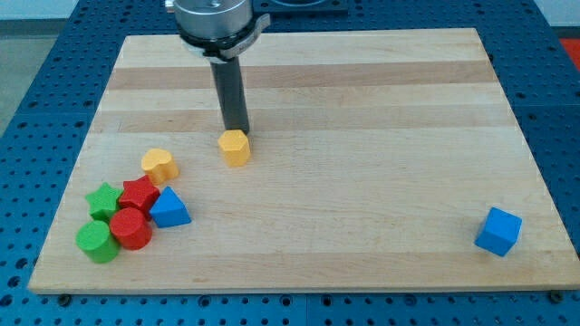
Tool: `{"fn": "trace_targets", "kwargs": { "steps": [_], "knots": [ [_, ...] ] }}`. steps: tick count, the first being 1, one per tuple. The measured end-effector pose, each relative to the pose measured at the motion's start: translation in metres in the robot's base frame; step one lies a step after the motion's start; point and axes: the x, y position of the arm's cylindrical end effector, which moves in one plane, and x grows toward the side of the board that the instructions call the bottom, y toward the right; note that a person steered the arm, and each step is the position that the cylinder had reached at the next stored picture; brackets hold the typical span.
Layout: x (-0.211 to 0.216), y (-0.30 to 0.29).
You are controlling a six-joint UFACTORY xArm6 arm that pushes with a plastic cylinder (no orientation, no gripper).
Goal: Move the yellow hexagon to the yellow heart
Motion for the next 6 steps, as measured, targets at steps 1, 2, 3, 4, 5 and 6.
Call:
{"fn": "trace_targets", "kwargs": {
  "steps": [1, 2, 3, 4, 5, 6],
  "knots": [
    [0.006, -0.012],
    [-0.001, -0.008],
    [0.005, 0.028],
    [0.020, 0.028],
    [0.020, 0.025],
    [0.020, 0.013]
  ]
}}
